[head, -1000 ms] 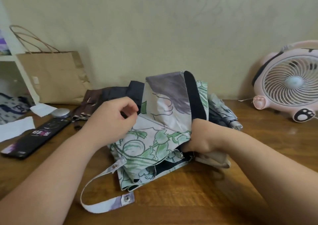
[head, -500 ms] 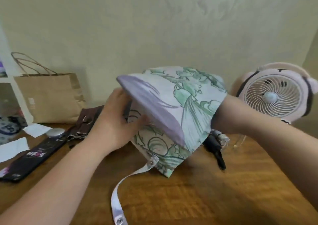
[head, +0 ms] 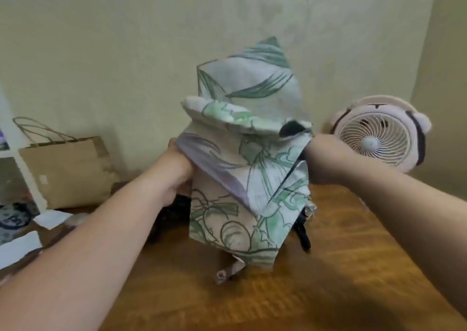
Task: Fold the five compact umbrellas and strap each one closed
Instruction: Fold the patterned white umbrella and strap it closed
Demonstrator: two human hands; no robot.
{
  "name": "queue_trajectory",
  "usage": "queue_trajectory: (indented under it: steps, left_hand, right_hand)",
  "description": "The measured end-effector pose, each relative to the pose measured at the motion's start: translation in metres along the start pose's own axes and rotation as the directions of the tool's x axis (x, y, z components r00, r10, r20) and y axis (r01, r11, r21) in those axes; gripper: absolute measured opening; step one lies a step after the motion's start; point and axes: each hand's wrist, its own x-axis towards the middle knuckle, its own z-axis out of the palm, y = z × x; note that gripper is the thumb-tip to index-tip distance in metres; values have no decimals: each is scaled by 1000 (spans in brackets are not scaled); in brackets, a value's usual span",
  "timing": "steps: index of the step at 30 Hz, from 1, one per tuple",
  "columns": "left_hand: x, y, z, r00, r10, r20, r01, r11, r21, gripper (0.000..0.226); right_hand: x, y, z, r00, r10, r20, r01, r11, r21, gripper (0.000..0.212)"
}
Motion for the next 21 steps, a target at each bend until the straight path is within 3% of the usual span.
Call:
queue_trajectory:
  steps: [2, 5, 7, 9, 12, 16, 19, 21]
  left_hand:
    - [-17, -27, -2, 962, -205, 181, 220, 973, -70, 12]
    - [-37, -76, -11, 832, -448, 327, 453, 889, 65, 18]
    - [-40, -92, -17, 737, -537, 410, 567, 822, 58, 34]
    - [-41, -101, -19, 707, -543, 453, 590, 806, 46, 47]
    - [-42, -96, -20, 750, -470, 466, 568, 819, -88, 51]
    - [-37, -74, -19, 827, -305, 473, 488, 807, -333, 40]
    - [-33, -78, -18, 859, -348, 375, 490, 772, -404, 29]
    - [-36, -87, -17, 856, -387, 343, 506, 759, -409, 30]
  right_hand:
    - [-9, -10, 25, 993, -86, 86, 67, 976, 205, 43]
    - [-11, -21, 78, 967, -224, 121, 157, 898, 410, 54]
    - [-7, -25, 88, 966, -215, 146, 132, 891, 435, 39]
    - [-8, -31, 84, 941, -134, 310, 14, 932, 362, 16]
    - [1, -35, 92, 934, -102, 341, -58, 902, 428, 8]
    - [-2, -36, 83, 895, -169, 412, -42, 889, 456, 25]
    - [-2, -32, 93, 863, -184, 471, -60, 888, 457, 48]
    - [-5, -24, 96, 869, -187, 458, -70, 870, 487, 50]
